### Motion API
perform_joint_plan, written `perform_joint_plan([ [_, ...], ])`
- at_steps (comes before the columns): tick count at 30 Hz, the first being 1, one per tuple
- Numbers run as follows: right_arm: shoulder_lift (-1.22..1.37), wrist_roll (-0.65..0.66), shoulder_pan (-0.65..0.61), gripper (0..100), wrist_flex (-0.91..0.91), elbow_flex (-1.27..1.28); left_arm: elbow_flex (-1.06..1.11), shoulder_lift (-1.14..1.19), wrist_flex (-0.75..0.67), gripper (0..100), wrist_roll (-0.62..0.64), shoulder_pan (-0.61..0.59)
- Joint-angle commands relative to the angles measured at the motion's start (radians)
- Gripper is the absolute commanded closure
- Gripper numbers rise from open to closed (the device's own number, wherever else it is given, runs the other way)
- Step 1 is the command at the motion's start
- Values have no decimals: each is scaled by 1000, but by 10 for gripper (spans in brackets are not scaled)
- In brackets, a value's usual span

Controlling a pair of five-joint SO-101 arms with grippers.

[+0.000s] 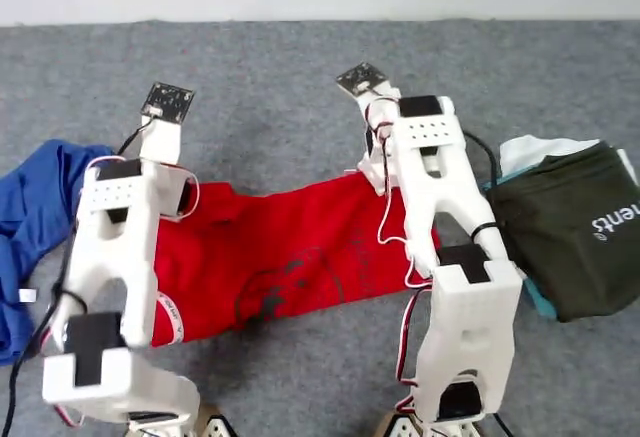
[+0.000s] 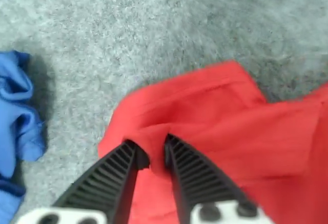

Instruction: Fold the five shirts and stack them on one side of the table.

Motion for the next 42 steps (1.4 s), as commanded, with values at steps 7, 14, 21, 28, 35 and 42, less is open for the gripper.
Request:
perform_joint_plan([
  [7,-145,40,-8,842,414,-183,-288,117,184,893,11,-15],
  [14,-193,44,19,844,432,-9,-558,117,427,893,20,-57],
  [21,-214,81,18,844,397,175,-677,127,687,891,-49,-32],
  [28,-208,80,44,844,378,212,-559,127,651,891,-61,-31],
  [35,-208,86,99,844,361,227,-392,127,491,844,-60,-28],
  [42,-206,89,107,843,329,245,-395,121,488,763,-141,2],
])
